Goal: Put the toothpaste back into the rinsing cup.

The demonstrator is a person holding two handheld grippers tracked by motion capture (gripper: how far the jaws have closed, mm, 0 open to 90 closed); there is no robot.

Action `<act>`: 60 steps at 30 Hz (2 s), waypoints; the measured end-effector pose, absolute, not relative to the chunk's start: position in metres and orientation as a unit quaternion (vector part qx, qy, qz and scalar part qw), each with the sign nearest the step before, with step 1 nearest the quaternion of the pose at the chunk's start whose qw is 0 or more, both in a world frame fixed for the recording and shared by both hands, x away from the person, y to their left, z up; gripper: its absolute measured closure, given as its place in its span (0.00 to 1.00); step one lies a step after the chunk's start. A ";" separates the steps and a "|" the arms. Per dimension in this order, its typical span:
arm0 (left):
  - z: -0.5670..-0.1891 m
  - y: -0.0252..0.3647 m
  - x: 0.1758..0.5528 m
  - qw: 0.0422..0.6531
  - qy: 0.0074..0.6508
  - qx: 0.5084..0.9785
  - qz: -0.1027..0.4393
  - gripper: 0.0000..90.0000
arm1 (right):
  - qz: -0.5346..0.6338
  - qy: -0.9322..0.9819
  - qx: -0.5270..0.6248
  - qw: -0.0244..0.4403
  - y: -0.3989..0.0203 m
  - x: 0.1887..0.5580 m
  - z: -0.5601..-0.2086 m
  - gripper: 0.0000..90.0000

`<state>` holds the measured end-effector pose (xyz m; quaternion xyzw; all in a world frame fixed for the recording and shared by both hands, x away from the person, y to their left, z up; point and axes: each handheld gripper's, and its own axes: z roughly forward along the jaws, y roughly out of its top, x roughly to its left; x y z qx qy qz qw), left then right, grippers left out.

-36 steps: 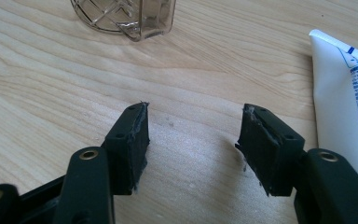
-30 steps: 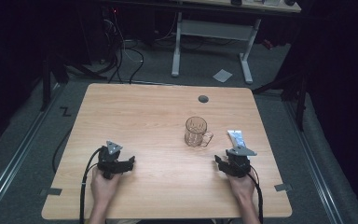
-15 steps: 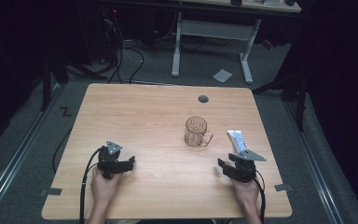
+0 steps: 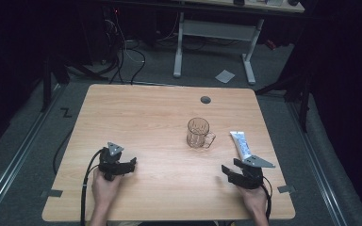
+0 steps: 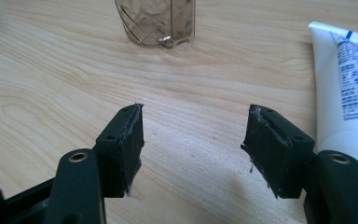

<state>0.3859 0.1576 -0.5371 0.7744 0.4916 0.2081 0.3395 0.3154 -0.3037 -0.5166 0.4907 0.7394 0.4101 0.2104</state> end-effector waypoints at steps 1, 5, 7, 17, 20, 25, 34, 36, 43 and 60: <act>-0.537 0.158 0.386 0.339 0.492 0.774 0.208 0.19 | 0.421 0.733 0.493 0.206 -0.307 0.313 -0.515 0.41; -0.537 0.158 0.386 0.339 0.492 0.774 0.208 0.19 | 0.428 0.724 0.501 0.205 -0.313 0.311 -0.515 0.39; -0.537 0.158 0.386 0.339 0.492 0.775 0.208 0.19 | 0.432 0.712 0.512 0.208 -0.318 0.309 -0.515 0.39; -0.537 0.158 0.386 0.339 0.492 0.775 0.208 0.19 | 0.436 0.692 0.530 0.225 -0.330 0.305 -0.508 0.39; -0.537 0.158 0.386 0.339 0.492 0.775 0.208 0.19 | 0.424 0.684 0.548 0.228 -0.336 0.305 -0.507 0.39; -0.537 0.158 0.386 0.339 0.492 0.775 0.208 0.19 | 0.419 0.685 0.548 0.235 -0.340 0.305 -0.505 0.36; -0.537 0.158 0.386 0.339 0.492 0.775 0.208 0.19 | 0.436 0.681 0.545 0.222 -0.352 0.311 -0.497 0.31; -0.537 0.158 0.386 0.339 0.492 0.774 0.208 0.19 | 0.435 0.685 0.542 0.219 -0.354 0.314 -0.494 0.30; -0.537 0.158 0.386 0.339 0.492 0.774 0.208 0.19 | 0.427 0.684 0.547 0.222 -0.360 0.328 -0.486 0.34; -0.537 0.158 0.386 0.339 0.492 0.775 0.207 0.19 | 0.396 0.701 0.548 0.226 -0.366 0.359 -0.471 0.52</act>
